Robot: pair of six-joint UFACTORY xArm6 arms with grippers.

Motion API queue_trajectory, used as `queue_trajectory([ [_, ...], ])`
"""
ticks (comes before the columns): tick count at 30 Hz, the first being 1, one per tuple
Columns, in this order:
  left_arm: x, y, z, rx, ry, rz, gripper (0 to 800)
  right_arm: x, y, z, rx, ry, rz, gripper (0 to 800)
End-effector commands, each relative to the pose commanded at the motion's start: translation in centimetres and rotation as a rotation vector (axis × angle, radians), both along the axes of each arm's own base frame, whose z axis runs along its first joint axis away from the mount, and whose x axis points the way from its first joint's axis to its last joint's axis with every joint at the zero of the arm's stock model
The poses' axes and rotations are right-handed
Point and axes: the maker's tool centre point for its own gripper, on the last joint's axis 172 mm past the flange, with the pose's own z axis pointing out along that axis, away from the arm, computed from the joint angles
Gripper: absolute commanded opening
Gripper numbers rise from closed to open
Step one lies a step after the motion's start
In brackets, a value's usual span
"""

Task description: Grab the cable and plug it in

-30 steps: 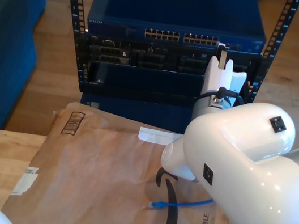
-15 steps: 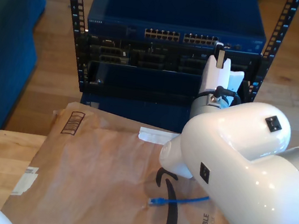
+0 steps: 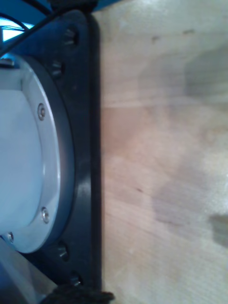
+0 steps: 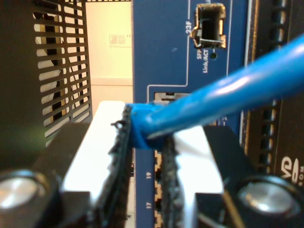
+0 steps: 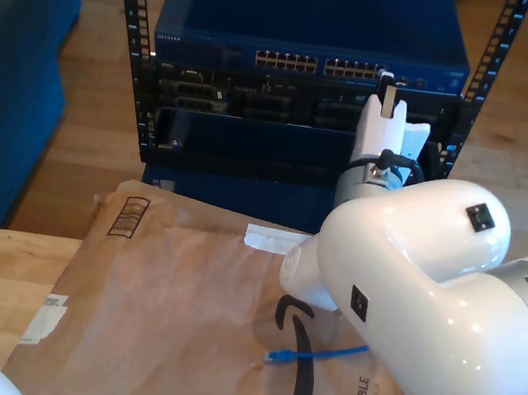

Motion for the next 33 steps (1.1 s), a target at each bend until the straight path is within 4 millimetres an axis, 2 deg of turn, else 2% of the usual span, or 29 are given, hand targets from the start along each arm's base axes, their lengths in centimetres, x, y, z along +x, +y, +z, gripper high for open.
queue_trajectory([
  [8, 0.0, 0.0, 0.0, 0.0, 0.0, 0.0, 800, 0.18, -0.7, -0.03, 0.0, 0.0, -0.011, 0],
  [33, 0.0, 0.0, 0.0, 0.0, 0.0, 0.0, 800, 0.22, -0.01, 0.32, -0.009, -0.008, 0.009, 0],
])
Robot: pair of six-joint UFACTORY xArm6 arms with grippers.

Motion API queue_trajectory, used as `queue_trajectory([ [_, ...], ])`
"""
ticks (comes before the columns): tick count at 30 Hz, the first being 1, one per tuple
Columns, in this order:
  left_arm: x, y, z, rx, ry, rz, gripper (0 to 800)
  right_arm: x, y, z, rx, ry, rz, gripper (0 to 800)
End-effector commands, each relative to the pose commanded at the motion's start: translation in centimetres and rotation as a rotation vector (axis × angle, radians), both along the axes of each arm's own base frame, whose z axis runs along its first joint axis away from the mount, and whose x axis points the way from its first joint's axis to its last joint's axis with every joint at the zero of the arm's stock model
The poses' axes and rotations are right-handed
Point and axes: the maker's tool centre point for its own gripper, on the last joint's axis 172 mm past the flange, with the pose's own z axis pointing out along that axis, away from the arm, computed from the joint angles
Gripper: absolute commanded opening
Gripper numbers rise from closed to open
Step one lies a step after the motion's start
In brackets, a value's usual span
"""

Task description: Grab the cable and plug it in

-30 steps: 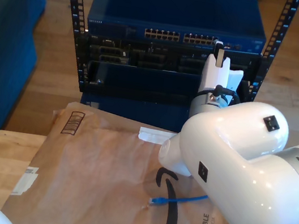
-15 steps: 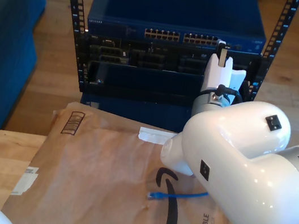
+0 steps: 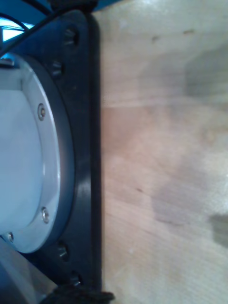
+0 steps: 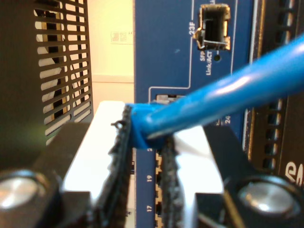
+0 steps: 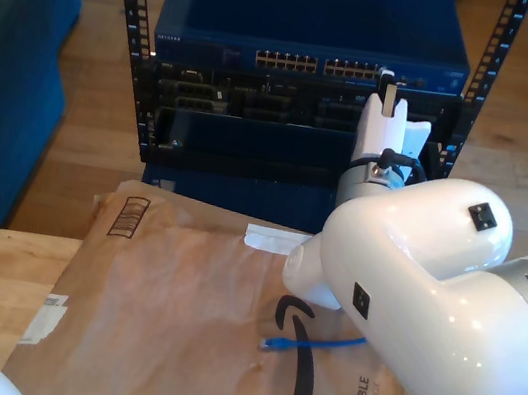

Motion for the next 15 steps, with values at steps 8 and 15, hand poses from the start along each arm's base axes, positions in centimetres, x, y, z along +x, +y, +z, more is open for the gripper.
queue_trajectory([
  [8, 0.0, 0.0, 0.0, 0.0, 0.0, 0.0, 800, 0.01, 0.0, -0.41, -0.001, 0.005, 0.0, 0],
  [15, 0.0, 0.0, 0.0, 0.0, 0.0, 0.0, 800, 0.03, 0.01, -0.34, -0.001, 0.004, 0.0, 0],
])
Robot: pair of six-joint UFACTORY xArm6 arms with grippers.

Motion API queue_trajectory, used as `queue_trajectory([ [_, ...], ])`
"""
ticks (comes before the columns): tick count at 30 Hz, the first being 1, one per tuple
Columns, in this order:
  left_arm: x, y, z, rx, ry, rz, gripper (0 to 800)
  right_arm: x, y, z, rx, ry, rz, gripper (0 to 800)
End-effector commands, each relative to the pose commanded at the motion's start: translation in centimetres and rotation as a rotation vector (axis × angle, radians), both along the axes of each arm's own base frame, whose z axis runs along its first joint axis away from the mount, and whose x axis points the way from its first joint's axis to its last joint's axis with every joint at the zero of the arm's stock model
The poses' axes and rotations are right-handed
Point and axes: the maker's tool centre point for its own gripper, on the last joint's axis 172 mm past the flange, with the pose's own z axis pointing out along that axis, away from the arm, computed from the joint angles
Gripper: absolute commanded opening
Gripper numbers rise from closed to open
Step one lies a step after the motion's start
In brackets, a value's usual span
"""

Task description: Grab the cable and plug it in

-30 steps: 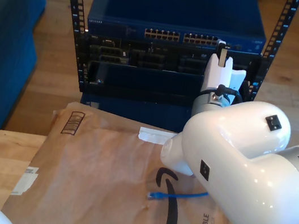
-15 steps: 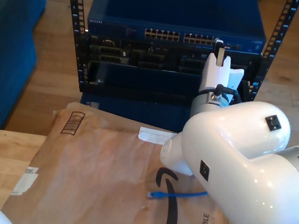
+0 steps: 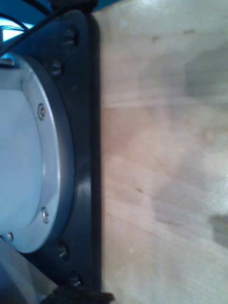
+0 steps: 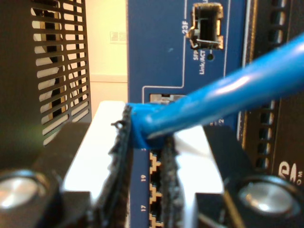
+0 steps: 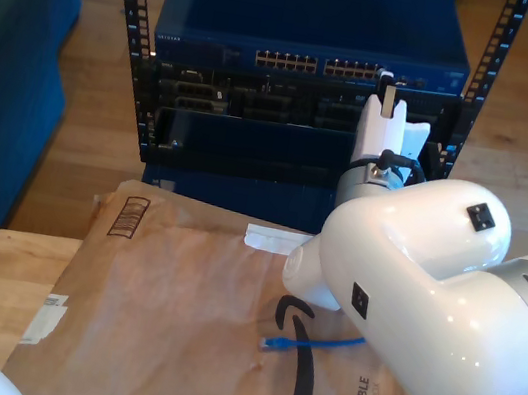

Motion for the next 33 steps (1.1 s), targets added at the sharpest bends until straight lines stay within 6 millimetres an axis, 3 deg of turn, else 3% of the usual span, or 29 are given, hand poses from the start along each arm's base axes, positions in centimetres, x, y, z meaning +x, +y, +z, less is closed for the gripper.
queue_trajectory([
  [33, 0.0, 0.0, 0.0, 0.0, 0.0, 0.0, 800, 0.86, 0.35, -0.25, 0.006, -0.01, 0.001, 0],
])
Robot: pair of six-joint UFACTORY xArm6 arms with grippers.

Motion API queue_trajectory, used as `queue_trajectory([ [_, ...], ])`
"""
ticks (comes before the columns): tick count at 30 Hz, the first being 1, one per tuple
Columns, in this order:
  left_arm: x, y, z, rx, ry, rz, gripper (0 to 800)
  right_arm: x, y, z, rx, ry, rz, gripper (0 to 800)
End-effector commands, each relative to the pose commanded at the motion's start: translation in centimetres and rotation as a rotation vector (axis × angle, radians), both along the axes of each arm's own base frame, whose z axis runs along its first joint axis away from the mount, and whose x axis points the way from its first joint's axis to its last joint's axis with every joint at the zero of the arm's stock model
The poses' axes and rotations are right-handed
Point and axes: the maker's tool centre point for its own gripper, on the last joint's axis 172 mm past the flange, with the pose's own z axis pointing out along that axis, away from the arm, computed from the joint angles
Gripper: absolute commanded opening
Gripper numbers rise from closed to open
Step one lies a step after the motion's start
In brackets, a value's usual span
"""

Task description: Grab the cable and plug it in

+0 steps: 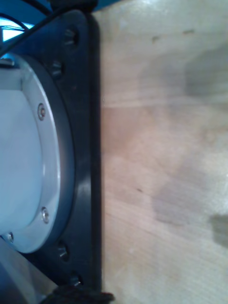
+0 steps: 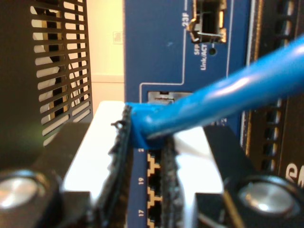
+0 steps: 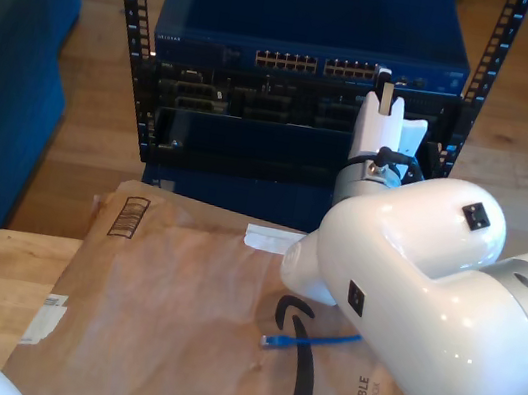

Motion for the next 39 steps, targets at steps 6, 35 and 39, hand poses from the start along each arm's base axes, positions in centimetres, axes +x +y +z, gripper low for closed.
queue_trajectory([
  [6, 0.0, 0.0, 0.0, 0.0, 0.0, 0.0, 800, 0.02, 0.01, -0.24, -0.001, 0.003, 0.0, 0],
  [35, 0.0, 0.0, 0.0, 0.0, 0.0, 0.0, 800, 0.25, 0.09, -0.45, 0.0, 0.004, 0.002, 0],
  [39, 0.0, 0.0, 0.0, 0.0, 0.0, 0.0, 800, 0.27, 0.06, -0.6, 0.0, 0.005, 0.001, 0],
])
